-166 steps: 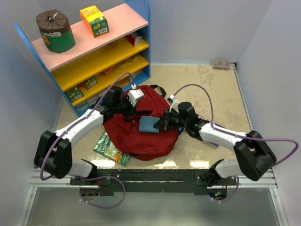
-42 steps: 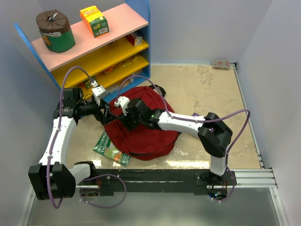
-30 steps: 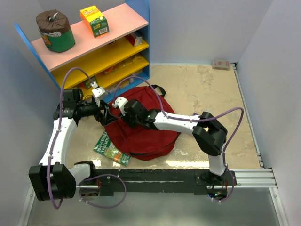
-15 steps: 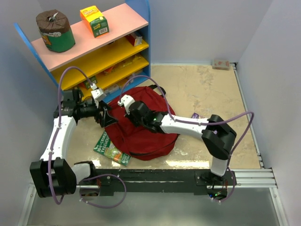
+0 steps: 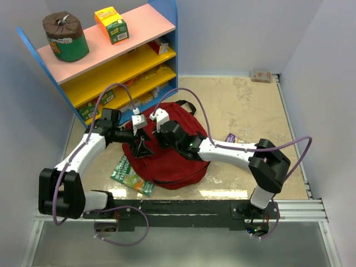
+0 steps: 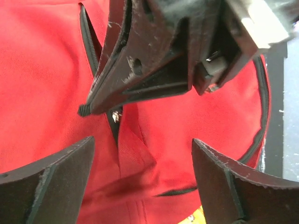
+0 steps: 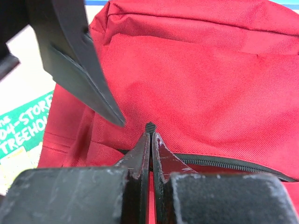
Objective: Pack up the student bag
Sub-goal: Zip the student bag at the center of the board.
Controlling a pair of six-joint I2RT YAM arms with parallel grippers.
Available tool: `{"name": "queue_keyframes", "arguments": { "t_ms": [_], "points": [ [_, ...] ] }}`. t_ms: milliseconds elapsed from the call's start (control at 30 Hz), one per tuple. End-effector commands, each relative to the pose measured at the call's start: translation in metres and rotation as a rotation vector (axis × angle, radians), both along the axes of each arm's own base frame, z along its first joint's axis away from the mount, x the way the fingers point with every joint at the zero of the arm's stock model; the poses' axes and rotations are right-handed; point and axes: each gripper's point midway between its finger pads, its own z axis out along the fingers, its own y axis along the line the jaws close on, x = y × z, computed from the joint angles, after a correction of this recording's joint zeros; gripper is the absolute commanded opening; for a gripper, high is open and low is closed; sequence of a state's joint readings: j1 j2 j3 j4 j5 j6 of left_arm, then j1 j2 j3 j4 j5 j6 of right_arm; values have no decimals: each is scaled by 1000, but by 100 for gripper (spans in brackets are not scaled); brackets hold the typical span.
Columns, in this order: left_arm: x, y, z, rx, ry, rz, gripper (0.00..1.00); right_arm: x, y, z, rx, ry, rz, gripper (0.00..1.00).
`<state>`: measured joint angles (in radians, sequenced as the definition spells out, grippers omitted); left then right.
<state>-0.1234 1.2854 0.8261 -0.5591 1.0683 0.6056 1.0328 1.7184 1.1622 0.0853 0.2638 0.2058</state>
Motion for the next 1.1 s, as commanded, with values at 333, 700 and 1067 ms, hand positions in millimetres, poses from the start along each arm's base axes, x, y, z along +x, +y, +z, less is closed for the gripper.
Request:
{"name": "queue_keyframes", "arguments": {
  "t_ms": [333,700,1067],
  "points": [
    [19,-7,-27,40,-83,-92,67,8,0,37,169,-17,-59,0],
    [23,-29,-33,24,-122,-131,14,10,-10,43,204,0,-73,0],
    [-4,-16,-36,91,-147,-215,0,62,-64,25,168,11,-238,0]
  ]
}}
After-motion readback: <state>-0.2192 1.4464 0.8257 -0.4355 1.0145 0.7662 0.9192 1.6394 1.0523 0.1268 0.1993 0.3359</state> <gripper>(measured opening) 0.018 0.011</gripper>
